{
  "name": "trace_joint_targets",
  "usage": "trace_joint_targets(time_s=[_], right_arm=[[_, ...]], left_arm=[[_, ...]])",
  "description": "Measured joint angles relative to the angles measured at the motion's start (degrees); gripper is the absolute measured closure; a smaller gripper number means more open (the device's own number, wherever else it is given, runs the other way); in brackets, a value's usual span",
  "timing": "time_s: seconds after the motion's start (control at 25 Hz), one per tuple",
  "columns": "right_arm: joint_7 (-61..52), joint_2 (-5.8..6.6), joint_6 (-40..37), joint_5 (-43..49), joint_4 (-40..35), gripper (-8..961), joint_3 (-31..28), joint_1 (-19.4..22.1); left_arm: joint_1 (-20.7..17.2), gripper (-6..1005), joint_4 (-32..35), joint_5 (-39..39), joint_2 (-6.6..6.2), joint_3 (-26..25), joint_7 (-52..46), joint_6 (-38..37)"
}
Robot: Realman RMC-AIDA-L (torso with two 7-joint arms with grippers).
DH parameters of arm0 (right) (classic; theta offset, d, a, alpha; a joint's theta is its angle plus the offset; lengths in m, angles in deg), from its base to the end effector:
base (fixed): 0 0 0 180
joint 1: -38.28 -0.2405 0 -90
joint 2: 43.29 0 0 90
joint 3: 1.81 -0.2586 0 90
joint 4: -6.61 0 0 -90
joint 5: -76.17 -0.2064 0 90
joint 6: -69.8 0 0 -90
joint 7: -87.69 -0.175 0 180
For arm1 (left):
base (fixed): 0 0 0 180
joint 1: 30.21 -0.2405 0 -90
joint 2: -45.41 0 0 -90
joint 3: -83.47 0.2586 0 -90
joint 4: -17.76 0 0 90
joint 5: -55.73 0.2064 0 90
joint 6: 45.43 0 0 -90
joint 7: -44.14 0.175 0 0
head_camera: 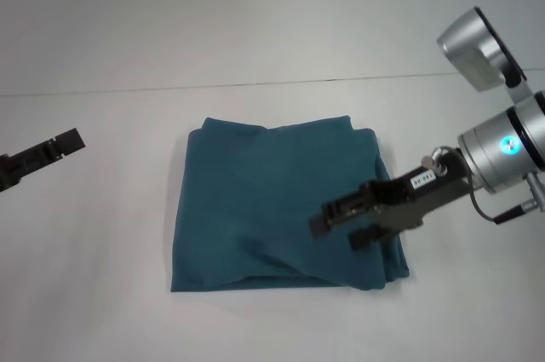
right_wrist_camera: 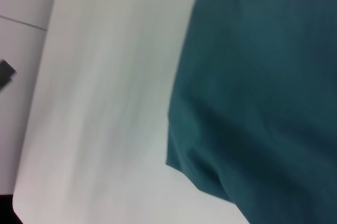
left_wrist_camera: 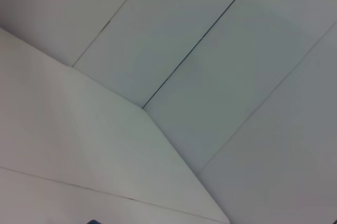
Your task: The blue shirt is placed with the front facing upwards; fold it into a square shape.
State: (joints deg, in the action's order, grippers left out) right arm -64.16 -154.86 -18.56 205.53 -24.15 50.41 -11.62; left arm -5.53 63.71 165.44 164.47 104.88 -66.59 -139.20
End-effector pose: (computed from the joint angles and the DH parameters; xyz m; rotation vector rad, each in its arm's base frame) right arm 0.2031 0.3856 -0.0343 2.4229 -1.9686 -0.0857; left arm -0.2819 0.3378 0.0567 -2.1782 -1.3015 -1.1026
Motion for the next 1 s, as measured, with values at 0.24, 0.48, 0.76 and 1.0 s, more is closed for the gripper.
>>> trace_joint_targets(time_s=[0.24,0.48,0.76,1.0], right_arm=[[-1.31,0.11,0.62,3.71,0.36,7,-0.07,1.10],[-1.43,0.25,4.19,5.59,0.52,7,-0.14,1.71],[-1.30,0.50,-1.70,5.07,-1.16,7,-2.16,2.71],[-2.10,0.96,-2.71,5.20,-1.21,7,-2.13,4.87]], left_arm=[[-0.10,53,-0.08,-0.03,0.05,-0.22,0.00,0.00],[-0.25,53,-0.08,-0.03,0.37,-0.23,-0.01,0.00],[-0.46,53,-0.07,-0.04,0.39,-0.31,-0.01,-0.20],[-0.49,52,-0.07,-0.19,0.45,-0.33,-0.01,-0.25]])
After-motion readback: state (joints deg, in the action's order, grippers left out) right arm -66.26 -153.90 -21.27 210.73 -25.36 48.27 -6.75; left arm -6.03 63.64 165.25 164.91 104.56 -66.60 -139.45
